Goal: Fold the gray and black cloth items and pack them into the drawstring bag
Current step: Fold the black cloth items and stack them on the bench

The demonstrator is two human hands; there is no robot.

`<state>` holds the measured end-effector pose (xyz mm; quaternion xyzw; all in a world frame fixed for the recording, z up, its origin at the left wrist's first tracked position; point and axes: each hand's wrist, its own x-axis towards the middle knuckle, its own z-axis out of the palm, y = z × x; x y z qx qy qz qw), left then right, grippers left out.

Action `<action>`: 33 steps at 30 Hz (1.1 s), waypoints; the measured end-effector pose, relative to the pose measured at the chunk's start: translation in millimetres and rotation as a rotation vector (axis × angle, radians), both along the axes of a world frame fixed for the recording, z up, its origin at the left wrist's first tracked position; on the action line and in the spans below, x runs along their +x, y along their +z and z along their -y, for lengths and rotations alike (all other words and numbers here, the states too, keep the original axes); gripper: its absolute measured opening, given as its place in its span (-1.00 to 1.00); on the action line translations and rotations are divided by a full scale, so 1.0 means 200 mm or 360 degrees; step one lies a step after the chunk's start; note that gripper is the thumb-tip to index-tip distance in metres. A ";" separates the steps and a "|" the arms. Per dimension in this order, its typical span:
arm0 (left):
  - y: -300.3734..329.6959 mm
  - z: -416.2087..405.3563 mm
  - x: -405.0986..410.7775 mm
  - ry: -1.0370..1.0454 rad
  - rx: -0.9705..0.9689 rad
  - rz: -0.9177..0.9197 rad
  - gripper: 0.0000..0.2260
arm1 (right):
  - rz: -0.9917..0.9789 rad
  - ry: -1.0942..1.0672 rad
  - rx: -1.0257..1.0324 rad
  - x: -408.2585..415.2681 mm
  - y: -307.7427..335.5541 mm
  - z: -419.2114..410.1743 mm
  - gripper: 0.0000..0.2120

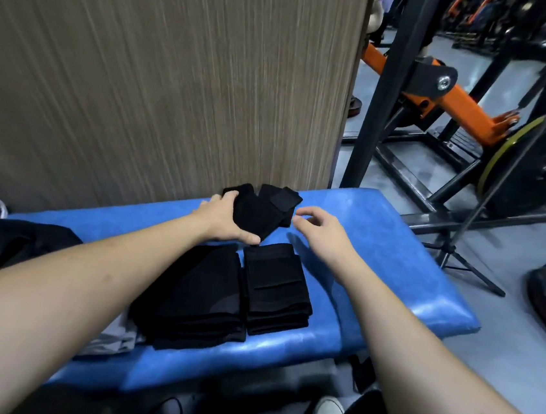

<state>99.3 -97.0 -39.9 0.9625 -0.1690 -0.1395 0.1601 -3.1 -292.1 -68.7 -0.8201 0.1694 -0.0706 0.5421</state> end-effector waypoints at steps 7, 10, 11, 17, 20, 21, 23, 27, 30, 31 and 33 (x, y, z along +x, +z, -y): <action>-0.05 0.11 0.04 -0.0198 0.0207 0.0175 0.12 | 0.0089 0.0134 -0.1067 0.26 -0.08 -0.02 -0.44; -0.04 0.11 0.06 -0.0285 0.0118 0.0103 0.08 | 0.0103 0.0297 -0.1341 0.29 -0.06 -0.02 -0.26; -0.04 0.11 0.07 -0.0315 0.0068 0.0079 0.07 | 0.0080 0.0351 -0.1364 0.30 -0.04 -0.02 -0.24; 0.00 0.01 0.08 -0.0431 -0.0020 0.0131 0.01 | -0.0042 0.0559 -0.1460 0.29 0.01 -0.04 -0.29; 0.03 -0.04 0.08 -0.0423 -0.0062 0.0203 -0.01 | -0.0123 0.0596 -0.1565 0.29 0.02 -0.07 -0.32; 0.04 -0.05 0.08 -0.0415 -0.0064 0.0240 -0.03 | -0.0156 0.0612 -0.1561 0.29 0.03 -0.08 -0.31; 0.05 -0.07 0.08 -0.0395 -0.0085 0.0314 -0.12 | -0.0208 0.0638 -0.1559 0.29 0.04 -0.10 -0.31; 0.08 -0.10 0.11 -0.0476 -0.0164 0.0508 -0.64 | -0.0255 0.0642 -0.1567 0.29 0.06 -0.11 -0.43; 0.10 -0.09 0.12 -0.0535 -0.0125 0.0540 -0.76 | -0.0255 0.0630 -0.1472 0.29 0.06 -0.11 -0.51; 0.10 -0.09 0.12 -0.0533 -0.0151 0.0542 -0.77 | -0.0224 0.0611 -0.1445 0.29 0.06 -0.10 -0.53; 0.11 -0.07 0.13 -0.0531 -0.0263 0.0554 -0.72 | -0.0084 0.0576 -0.1455 0.29 0.05 -0.10 -0.52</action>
